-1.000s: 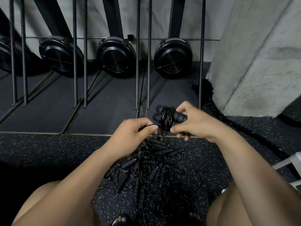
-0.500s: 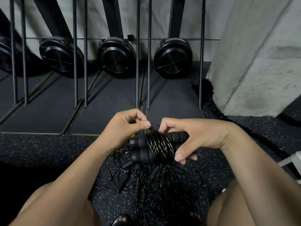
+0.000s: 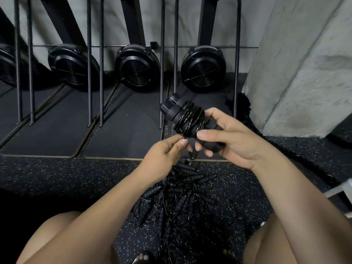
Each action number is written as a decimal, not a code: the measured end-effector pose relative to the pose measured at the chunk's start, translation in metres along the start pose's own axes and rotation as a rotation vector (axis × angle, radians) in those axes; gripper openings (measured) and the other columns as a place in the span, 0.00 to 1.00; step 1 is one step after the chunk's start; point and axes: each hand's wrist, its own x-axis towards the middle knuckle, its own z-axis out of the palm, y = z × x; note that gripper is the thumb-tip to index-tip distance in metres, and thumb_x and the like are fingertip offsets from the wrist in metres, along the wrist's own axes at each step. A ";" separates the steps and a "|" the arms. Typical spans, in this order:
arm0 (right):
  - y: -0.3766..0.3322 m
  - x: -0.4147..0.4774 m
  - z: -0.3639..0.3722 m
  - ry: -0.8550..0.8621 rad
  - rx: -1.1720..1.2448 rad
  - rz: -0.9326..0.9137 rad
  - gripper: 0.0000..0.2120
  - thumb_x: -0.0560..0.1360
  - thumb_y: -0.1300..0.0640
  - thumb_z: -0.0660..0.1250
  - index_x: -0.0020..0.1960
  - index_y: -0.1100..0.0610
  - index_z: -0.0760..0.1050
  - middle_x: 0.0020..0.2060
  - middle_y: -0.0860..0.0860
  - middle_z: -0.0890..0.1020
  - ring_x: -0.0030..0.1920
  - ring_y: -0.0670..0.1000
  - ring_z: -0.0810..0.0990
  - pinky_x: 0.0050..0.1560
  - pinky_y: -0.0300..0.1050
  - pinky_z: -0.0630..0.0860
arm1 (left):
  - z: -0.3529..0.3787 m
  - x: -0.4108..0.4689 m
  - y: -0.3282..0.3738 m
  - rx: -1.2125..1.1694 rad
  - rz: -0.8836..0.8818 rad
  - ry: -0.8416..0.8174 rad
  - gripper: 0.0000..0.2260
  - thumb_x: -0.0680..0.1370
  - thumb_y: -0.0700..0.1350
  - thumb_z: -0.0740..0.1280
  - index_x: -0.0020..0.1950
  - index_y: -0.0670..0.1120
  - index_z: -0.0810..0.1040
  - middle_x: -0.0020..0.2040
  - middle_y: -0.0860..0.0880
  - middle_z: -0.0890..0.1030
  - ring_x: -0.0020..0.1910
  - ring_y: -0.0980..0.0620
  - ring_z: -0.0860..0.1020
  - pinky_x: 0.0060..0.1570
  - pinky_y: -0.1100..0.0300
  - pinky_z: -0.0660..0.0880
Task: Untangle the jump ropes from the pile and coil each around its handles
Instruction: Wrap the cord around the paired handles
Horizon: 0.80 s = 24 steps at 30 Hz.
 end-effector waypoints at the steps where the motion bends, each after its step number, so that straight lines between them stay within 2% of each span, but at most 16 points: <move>1: 0.002 0.002 0.000 0.039 -0.034 -0.004 0.26 0.76 0.65 0.77 0.70 0.61 0.70 0.50 0.63 0.84 0.46 0.60 0.84 0.36 0.45 0.79 | 0.003 0.000 0.000 0.032 0.005 -0.003 0.13 0.88 0.52 0.61 0.52 0.48 0.81 0.31 0.51 0.66 0.30 0.51 0.63 0.31 0.56 0.60; 2: 0.005 0.003 -0.001 0.079 -0.082 -0.004 0.27 0.75 0.64 0.78 0.70 0.61 0.70 0.51 0.63 0.85 0.46 0.64 0.83 0.37 0.47 0.80 | 0.005 0.001 -0.001 0.087 0.010 -0.010 0.14 0.88 0.53 0.61 0.53 0.49 0.82 0.30 0.55 0.67 0.29 0.53 0.64 0.31 0.57 0.62; 4: 0.010 0.006 -0.003 0.173 -0.226 -0.005 0.28 0.74 0.61 0.80 0.68 0.59 0.70 0.55 0.63 0.85 0.46 0.72 0.83 0.40 0.53 0.82 | 0.010 0.000 -0.003 0.182 0.007 -0.040 0.14 0.88 0.55 0.60 0.52 0.51 0.81 0.29 0.57 0.70 0.28 0.57 0.66 0.30 0.59 0.65; 6: 0.015 0.008 -0.003 0.247 -0.404 -0.009 0.26 0.74 0.59 0.81 0.65 0.56 0.70 0.55 0.59 0.86 0.49 0.73 0.85 0.43 0.60 0.83 | 0.013 -0.003 -0.001 0.264 0.001 -0.063 0.13 0.88 0.56 0.60 0.54 0.52 0.81 0.30 0.57 0.74 0.29 0.55 0.70 0.33 0.56 0.69; 8: 0.018 0.009 -0.001 0.259 -0.554 -0.016 0.25 0.75 0.57 0.81 0.63 0.54 0.68 0.52 0.55 0.87 0.47 0.67 0.88 0.41 0.62 0.84 | 0.014 -0.003 -0.002 0.351 0.005 -0.068 0.11 0.88 0.55 0.61 0.55 0.52 0.80 0.33 0.55 0.78 0.32 0.53 0.74 0.36 0.52 0.73; 10: 0.017 0.009 0.003 0.257 -0.695 -0.017 0.25 0.76 0.55 0.81 0.62 0.52 0.68 0.50 0.52 0.86 0.43 0.58 0.89 0.37 0.57 0.85 | 0.013 -0.003 -0.001 0.372 -0.016 -0.069 0.11 0.88 0.54 0.61 0.53 0.53 0.80 0.34 0.54 0.77 0.31 0.55 0.73 0.36 0.52 0.72; 12: 0.015 0.010 0.006 0.286 -0.826 -0.020 0.24 0.75 0.52 0.81 0.62 0.49 0.68 0.52 0.47 0.83 0.38 0.49 0.87 0.35 0.48 0.85 | 0.011 -0.003 0.001 0.318 -0.051 -0.058 0.13 0.88 0.56 0.60 0.49 0.55 0.80 0.31 0.56 0.75 0.29 0.58 0.71 0.32 0.57 0.68; 13: 0.016 0.011 0.007 0.306 -0.875 -0.031 0.24 0.75 0.51 0.81 0.61 0.47 0.69 0.53 0.45 0.81 0.39 0.48 0.85 0.37 0.48 0.85 | 0.009 -0.004 0.002 0.286 -0.061 -0.051 0.14 0.88 0.57 0.60 0.48 0.55 0.80 0.29 0.57 0.74 0.28 0.59 0.70 0.31 0.60 0.66; 15: 0.018 0.013 0.008 0.325 -0.939 -0.047 0.25 0.75 0.48 0.80 0.61 0.44 0.68 0.54 0.43 0.78 0.46 0.48 0.84 0.45 0.53 0.86 | 0.006 -0.005 0.005 0.232 -0.072 -0.036 0.14 0.87 0.57 0.61 0.49 0.54 0.82 0.28 0.58 0.73 0.28 0.59 0.69 0.31 0.64 0.64; 17: 0.021 0.015 0.008 0.309 -0.986 -0.017 0.25 0.76 0.46 0.79 0.63 0.44 0.65 0.55 0.43 0.78 0.50 0.48 0.82 0.51 0.53 0.82 | 0.004 -0.006 0.003 0.202 -0.087 -0.035 0.14 0.87 0.57 0.62 0.51 0.53 0.84 0.27 0.59 0.73 0.27 0.60 0.68 0.32 0.65 0.64; 20: 0.017 0.012 0.006 0.230 -1.011 0.098 0.23 0.79 0.47 0.76 0.65 0.46 0.65 0.52 0.46 0.80 0.46 0.48 0.80 0.45 0.46 0.77 | 0.003 -0.008 0.001 0.222 -0.112 -0.048 0.16 0.85 0.61 0.63 0.52 0.53 0.86 0.27 0.60 0.74 0.29 0.61 0.71 0.35 0.62 0.67; 21: 0.016 0.011 0.003 0.219 -0.991 0.130 0.23 0.78 0.48 0.77 0.64 0.46 0.66 0.52 0.47 0.81 0.45 0.48 0.81 0.47 0.48 0.79 | 0.003 -0.010 -0.001 0.215 -0.108 -0.059 0.18 0.84 0.64 0.64 0.52 0.54 0.86 0.30 0.57 0.77 0.31 0.58 0.74 0.38 0.58 0.71; 23: 0.013 0.008 -0.001 0.216 -0.930 0.166 0.23 0.73 0.50 0.79 0.58 0.46 0.69 0.50 0.49 0.85 0.45 0.51 0.84 0.52 0.60 0.83 | 0.003 -0.011 -0.003 0.194 -0.091 -0.053 0.21 0.81 0.68 0.64 0.52 0.53 0.86 0.38 0.49 0.84 0.38 0.50 0.81 0.45 0.51 0.78; 24: 0.013 0.008 -0.002 0.228 -0.905 0.176 0.23 0.69 0.51 0.80 0.56 0.47 0.69 0.48 0.51 0.86 0.45 0.54 0.86 0.52 0.65 0.83 | 0.003 -0.010 -0.004 0.189 -0.075 -0.039 0.21 0.81 0.68 0.64 0.51 0.53 0.86 0.41 0.46 0.85 0.39 0.49 0.81 0.47 0.50 0.79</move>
